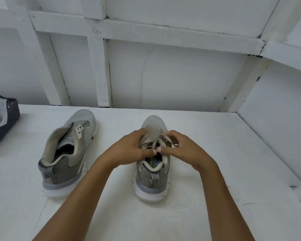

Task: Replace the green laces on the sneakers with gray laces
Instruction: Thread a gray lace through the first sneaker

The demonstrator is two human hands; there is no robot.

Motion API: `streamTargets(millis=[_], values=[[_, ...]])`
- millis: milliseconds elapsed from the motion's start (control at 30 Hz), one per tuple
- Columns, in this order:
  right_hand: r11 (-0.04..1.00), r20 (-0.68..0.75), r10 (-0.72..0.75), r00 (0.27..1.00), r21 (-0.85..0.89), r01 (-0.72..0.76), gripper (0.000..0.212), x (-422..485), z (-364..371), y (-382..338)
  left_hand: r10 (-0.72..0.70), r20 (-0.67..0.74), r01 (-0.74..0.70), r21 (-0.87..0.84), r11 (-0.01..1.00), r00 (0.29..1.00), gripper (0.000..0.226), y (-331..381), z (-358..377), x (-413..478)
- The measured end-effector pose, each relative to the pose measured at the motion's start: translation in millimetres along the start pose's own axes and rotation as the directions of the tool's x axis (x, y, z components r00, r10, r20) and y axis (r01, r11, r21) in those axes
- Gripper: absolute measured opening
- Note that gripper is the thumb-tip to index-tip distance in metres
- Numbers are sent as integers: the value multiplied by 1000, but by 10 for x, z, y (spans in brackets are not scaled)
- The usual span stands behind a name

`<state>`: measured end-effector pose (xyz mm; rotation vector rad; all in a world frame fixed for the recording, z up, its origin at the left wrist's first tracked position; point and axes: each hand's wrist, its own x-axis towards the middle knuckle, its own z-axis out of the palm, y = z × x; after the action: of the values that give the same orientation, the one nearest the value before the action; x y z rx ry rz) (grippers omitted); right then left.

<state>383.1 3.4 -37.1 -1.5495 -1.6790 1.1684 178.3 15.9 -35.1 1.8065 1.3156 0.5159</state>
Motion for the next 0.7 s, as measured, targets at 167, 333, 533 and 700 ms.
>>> streamTargets(millis=[167, 333, 533, 700], values=[[989, -82, -52, 995, -144, 40, 29, -83, 87, -84, -6, -171, 20, 79, 997, 985, 59, 164, 184, -5], [985, -208, -35, 978, -170, -1, 27, -127, 100, -127, -9, -275, 4, -21, 1000, 961, 48, 260, 310, 30], [988, -349, -24, 937, -149, -30, 28, -159, -44, -147, -32, -312, 1, -99, 995, 950, 48, 450, 453, 166], [982, -325, 22, 945, -171, -82, 18, -176, -64, -108, -31, -272, 5, -93, 996, 962, 41, 474, 537, 158]])
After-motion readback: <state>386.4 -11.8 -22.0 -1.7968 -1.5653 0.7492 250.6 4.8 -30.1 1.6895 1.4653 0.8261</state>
